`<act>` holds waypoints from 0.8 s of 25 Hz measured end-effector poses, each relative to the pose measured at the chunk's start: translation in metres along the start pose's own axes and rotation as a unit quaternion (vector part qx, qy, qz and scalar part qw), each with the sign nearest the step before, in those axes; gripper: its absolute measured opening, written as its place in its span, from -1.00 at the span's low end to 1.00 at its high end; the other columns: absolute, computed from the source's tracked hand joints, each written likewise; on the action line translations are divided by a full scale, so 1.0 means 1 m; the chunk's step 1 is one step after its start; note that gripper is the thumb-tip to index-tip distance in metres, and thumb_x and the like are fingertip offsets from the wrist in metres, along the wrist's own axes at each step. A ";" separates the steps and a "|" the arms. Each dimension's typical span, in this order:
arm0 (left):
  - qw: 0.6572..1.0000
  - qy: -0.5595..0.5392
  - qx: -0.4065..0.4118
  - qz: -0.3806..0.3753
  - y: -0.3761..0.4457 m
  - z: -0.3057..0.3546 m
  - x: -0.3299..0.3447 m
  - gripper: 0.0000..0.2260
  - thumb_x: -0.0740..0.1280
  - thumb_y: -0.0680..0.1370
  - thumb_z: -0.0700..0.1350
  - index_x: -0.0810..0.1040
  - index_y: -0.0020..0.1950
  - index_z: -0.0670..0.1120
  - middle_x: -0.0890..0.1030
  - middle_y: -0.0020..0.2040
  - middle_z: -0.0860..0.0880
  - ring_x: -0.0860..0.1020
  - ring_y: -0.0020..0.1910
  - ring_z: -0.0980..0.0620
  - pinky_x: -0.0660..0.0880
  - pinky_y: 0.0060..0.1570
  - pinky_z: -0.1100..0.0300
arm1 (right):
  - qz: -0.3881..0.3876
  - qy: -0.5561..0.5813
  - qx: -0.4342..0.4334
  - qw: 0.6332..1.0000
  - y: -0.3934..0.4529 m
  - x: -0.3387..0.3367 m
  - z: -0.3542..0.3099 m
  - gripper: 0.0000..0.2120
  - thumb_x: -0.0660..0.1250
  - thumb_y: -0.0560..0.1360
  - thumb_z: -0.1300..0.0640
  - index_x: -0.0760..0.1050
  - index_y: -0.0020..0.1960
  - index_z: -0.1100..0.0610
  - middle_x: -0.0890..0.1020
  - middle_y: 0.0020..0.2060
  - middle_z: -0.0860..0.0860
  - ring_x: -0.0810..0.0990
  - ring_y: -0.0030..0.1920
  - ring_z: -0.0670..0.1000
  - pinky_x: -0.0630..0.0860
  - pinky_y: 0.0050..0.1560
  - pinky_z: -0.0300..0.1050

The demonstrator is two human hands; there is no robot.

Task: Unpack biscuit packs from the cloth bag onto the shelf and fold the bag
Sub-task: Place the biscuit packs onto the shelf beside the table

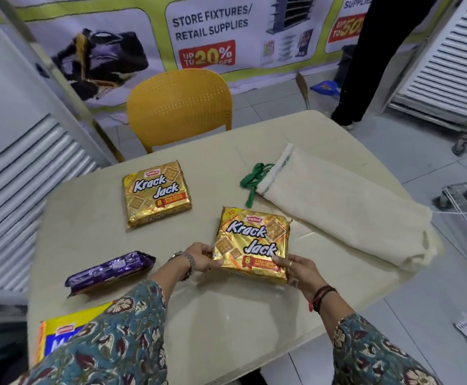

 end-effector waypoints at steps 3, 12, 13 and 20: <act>0.999 -0.027 0.010 0.037 -0.036 -0.020 -0.040 -0.62 0.47 0.40 -0.16 0.52 0.16 -0.24 0.57 -0.14 -0.02 0.52 -0.18 0.06 0.49 -0.29 0.33 | -0.019 -0.030 -0.029 0.999 -0.022 0.047 -0.014 -0.56 0.55 0.32 0.14 0.53 0.14 0.21 0.68 -0.09 0.06 0.65 -0.14 0.00 0.53 -0.28 -0.18; 0.978 -0.107 0.032 0.176 -0.096 -0.047 -0.168 -0.54 0.53 0.32 -0.05 0.56 0.15 -0.20 0.63 0.08 -0.07 0.59 0.06 -0.04 0.53 0.14 0.06 | -0.071 -0.110 -0.114 0.985 -0.038 0.185 -0.094 -0.65 0.51 0.36 0.17 0.57 0.11 0.25 0.68 -0.14 0.08 0.64 -0.23 -0.02 0.52 -0.34 -0.23; 0.975 -0.113 0.027 0.190 -0.093 -0.051 -0.180 -0.46 0.54 0.28 0.00 0.55 0.18 -0.21 0.63 0.12 -0.08 0.59 0.09 -0.06 0.53 0.16 0.03 | -0.079 -0.122 -0.120 0.982 -0.032 0.200 -0.105 -0.67 0.49 0.37 0.17 0.57 0.10 0.25 0.68 -0.17 0.06 0.63 -0.26 -0.03 0.51 -0.40 -0.27; 0.952 -0.154 0.008 0.264 -0.050 -0.059 -0.233 -0.66 0.48 0.39 -0.07 0.58 0.12 -0.15 0.65 0.07 -0.08 0.59 0.06 -0.05 0.51 0.18 0.03 | -0.095 -0.185 -0.140 0.968 0.030 0.268 -0.156 -0.68 0.47 0.40 0.20 0.54 0.12 0.25 0.67 -0.07 0.14 0.63 -0.20 0.01 0.54 -0.29 -0.20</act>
Point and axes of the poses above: each hand's wrist, its own y-axis towards the middle knuckle, its own x-axis out of the palm, z = x × y, the point moved 10 cm from there along y, towards the middle knuckle
